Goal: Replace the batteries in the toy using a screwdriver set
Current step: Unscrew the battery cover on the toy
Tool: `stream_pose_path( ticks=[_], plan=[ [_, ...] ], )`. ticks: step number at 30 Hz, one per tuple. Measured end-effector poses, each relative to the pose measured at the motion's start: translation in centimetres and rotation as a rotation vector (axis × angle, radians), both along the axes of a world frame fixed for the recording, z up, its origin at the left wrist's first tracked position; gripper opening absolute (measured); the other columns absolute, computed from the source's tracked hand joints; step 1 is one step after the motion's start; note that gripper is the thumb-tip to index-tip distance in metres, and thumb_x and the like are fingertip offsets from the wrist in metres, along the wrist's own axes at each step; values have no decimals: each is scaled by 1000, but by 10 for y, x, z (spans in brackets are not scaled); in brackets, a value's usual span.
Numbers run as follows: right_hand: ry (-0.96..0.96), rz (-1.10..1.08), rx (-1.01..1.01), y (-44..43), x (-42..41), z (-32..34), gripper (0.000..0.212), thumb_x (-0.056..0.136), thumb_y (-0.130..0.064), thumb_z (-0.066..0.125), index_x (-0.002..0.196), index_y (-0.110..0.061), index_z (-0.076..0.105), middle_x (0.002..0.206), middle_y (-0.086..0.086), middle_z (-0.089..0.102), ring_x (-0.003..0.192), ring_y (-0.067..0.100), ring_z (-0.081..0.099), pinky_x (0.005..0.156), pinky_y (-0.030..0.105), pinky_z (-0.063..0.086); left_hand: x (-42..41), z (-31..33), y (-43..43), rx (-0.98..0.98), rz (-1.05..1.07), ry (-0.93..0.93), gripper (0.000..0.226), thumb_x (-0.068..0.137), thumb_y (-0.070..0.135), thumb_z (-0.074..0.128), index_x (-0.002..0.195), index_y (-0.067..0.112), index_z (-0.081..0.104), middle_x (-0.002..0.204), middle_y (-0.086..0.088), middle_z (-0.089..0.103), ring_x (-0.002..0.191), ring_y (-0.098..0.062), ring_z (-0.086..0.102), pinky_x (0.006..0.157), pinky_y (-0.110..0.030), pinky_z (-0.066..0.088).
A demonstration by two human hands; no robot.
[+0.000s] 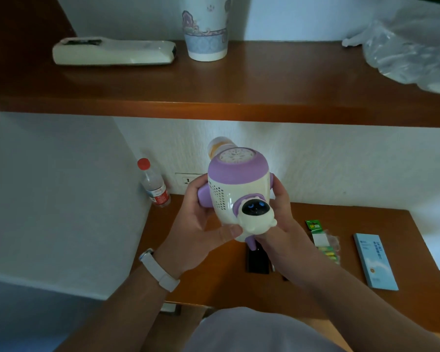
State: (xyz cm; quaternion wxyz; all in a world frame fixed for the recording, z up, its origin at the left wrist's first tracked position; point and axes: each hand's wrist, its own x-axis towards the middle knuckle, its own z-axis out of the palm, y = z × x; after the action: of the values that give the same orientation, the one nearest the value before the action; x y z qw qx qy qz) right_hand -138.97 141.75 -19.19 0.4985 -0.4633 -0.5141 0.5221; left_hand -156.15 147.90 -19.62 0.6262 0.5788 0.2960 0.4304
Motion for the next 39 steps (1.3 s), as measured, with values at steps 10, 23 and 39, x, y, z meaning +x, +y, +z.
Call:
stream_pose_path(
  ticks=[10,23,39],
  plan=[
    [55,-38,-40,2,-2,-4,112,68,-56,79,151,-41,5,94,18,56,76,13,59,77,33,51,6,3,-3,-41,10,36,93,72,31,89,145,17,34,139,1,59,131,-27,56,99,-33,53],
    [75,30,-51,3,15,-12,88,77,-34,58,153,-35,13,110,-5,65,105,8,63,87,23,51,18,6,-7,-140,104,31,85,61,9,86,136,14,46,123,-4,68,113,-22,67,85,-32,58],
    [213,-67,-179,14,11,-13,86,81,-44,63,154,-35,19,135,3,61,127,25,56,109,55,42,24,1,1,-106,125,120,83,61,19,88,134,21,47,125,-2,67,116,-22,65,88,-34,58]
  ],
)
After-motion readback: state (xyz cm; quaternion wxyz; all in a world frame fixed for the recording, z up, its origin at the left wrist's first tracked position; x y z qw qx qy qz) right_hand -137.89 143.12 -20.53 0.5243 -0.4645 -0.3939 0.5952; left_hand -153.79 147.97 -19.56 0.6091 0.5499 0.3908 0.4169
